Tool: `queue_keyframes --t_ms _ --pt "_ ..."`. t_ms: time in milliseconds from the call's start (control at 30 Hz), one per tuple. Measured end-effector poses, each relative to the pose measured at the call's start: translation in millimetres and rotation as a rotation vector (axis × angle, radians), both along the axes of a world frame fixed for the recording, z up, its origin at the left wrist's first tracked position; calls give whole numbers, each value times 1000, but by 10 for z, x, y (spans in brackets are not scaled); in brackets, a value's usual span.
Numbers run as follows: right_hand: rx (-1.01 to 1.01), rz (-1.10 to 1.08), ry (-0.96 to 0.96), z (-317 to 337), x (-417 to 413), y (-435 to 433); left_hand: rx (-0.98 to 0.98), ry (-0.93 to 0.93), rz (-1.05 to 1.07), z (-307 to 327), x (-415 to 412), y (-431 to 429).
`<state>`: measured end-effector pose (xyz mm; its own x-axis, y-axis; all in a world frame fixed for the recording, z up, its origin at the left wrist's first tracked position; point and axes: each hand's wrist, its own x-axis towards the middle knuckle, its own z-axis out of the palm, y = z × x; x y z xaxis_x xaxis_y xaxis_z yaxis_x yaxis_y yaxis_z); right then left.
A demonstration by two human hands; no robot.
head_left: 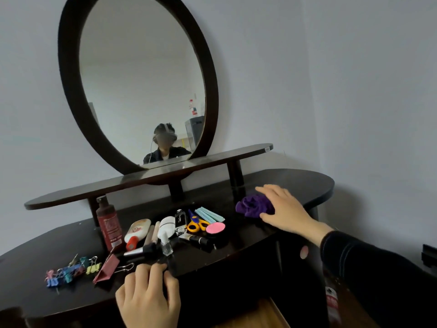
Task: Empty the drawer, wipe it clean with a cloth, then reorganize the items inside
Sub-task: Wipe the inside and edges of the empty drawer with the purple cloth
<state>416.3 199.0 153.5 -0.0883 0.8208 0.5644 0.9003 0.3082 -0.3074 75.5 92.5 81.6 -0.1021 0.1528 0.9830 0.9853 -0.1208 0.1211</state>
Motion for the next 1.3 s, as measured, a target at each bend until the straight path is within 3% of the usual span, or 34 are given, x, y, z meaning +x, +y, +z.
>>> queue_keyframes --t_ms 67,100,367,533,633,733,800,933,1067,1200,1300 --pt "-247 106 2 53 49 78 -14 16 1 7 -3 -10" --pt "-265 107 -9 66 58 114 -24 22 2 2 -7 -15" --pt "11 -118 -70 -4 -223 69 -178 3 -41 70 14 -165" --pt "52 -214 -124 34 -367 -164 -230 -7 -39 96 17 -227" --pt "-51 -130 -155 148 -337 -271 -300 -33 -43 127 34 -298" --pt "-300 118 171 405 -125 -483 -433 -26 -124 225 16 -457" --pt "-365 293 378 533 33 -751 -526 -50 -225 336 6 -623" --pt "-484 599 512 586 130 -1385 -622 -380 -731 607 231 -1014" --pt "-526 721 448 504 -44 -1718 -833 -694 -1158 600 620 -1151" --pt "-461 731 262 313 -295 -1839 -1219 -964 -1392 153 850 -1083" --pt "-442 702 211 71 -481 -1857 -1347 -1160 -1460 -174 895 -1163"
